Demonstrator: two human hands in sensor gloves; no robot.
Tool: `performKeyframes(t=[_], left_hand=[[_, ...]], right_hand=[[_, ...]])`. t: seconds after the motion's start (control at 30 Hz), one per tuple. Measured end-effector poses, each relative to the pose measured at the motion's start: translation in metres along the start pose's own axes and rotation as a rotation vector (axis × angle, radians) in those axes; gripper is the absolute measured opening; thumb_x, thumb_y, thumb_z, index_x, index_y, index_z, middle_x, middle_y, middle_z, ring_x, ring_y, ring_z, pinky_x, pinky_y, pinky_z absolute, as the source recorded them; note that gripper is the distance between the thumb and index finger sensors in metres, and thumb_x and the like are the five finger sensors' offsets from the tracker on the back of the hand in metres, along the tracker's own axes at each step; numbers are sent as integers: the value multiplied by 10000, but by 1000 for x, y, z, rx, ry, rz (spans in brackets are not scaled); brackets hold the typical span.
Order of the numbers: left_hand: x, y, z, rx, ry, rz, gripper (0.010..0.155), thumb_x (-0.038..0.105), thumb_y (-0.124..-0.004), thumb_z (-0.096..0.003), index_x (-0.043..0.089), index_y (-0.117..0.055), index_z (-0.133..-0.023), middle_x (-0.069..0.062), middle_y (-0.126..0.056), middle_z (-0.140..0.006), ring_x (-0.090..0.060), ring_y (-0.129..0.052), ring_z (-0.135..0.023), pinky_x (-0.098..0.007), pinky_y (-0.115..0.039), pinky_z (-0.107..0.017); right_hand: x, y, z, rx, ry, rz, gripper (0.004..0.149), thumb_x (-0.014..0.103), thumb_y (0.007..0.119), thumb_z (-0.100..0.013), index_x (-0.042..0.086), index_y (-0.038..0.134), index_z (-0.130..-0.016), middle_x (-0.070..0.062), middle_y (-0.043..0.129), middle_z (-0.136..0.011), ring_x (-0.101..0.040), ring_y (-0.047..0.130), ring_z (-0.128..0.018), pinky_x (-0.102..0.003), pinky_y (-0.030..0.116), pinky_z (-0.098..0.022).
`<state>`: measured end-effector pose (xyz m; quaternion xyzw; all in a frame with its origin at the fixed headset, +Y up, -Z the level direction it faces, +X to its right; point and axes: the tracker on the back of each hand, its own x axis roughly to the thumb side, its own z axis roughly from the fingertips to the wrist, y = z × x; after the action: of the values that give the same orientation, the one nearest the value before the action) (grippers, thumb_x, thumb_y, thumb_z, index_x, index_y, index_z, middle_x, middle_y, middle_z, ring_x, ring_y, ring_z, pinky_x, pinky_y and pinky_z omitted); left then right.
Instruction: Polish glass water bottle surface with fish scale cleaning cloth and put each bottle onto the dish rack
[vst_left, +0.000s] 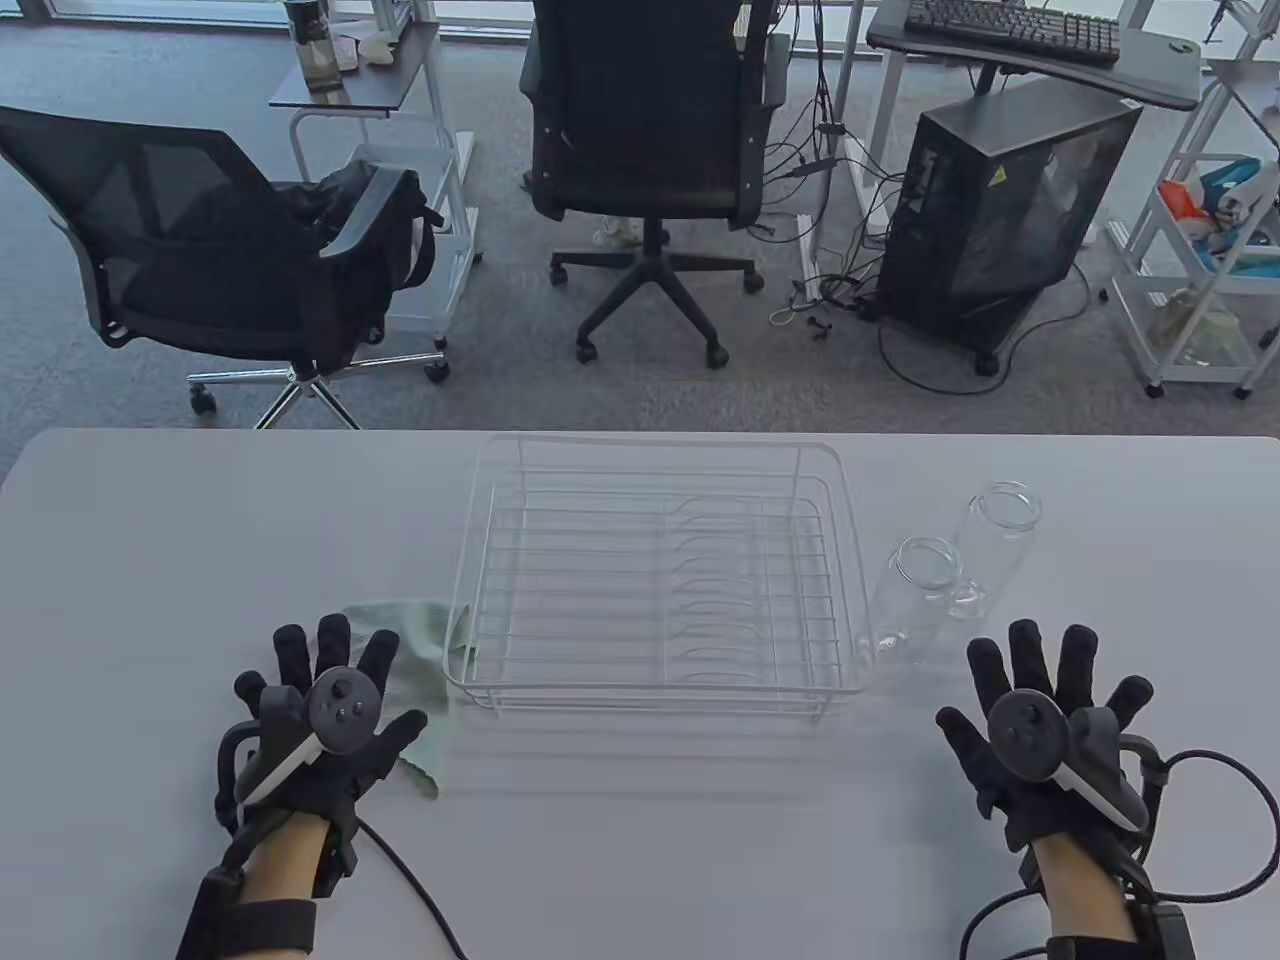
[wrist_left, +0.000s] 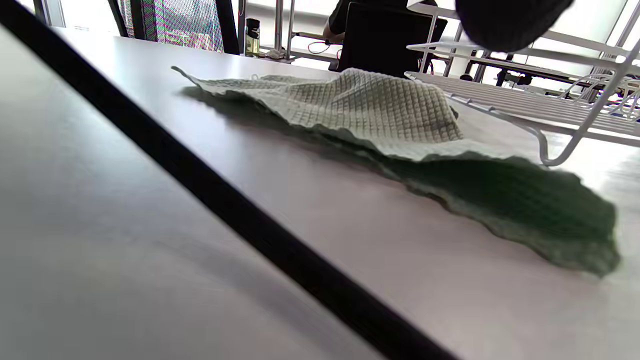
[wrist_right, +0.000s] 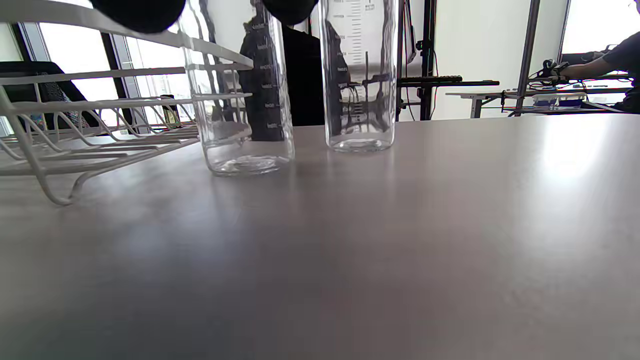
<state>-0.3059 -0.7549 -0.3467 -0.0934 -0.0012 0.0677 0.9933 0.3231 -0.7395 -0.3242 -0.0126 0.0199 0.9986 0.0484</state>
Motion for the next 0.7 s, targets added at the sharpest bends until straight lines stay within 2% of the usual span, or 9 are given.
performKeyframes(t=[0.53, 0.6, 0.7], left_hand=[[-8, 5, 5, 40, 9, 18, 844, 704, -612, -568, 393, -140, -1194, -125, 15, -1291, -530, 59, -1116, -817, -116, -665], [-7, 6, 8, 56, 8, 13, 842, 701, -622, -566, 393, -156, -1196, -127, -10, -1296, -531, 31, -1126, -820, -138, -672], [-6, 5, 10, 93, -7, 6, 832, 683, -668, -557, 393, -227, -1200, -134, -121, -1317, -544, -92, -1154, -822, -252, -701]], right_hand=[[-12, -4, 1, -30, 39, -75, 816, 683, 502, -562, 224, 219, -1173, -75, 14, -1191, -488, -165, -971, -801, 8, -514], [-13, -5, 1, -30, 42, -85, 817, 683, 504, -563, 224, 214, -1173, -75, 10, -1190, -489, -164, -971, -801, 10, -514], [-12, -6, 2, -36, 40, -95, 817, 683, 504, -563, 222, 215, -1173, -77, 12, -1191, -492, -159, -973, -802, 17, -517]])
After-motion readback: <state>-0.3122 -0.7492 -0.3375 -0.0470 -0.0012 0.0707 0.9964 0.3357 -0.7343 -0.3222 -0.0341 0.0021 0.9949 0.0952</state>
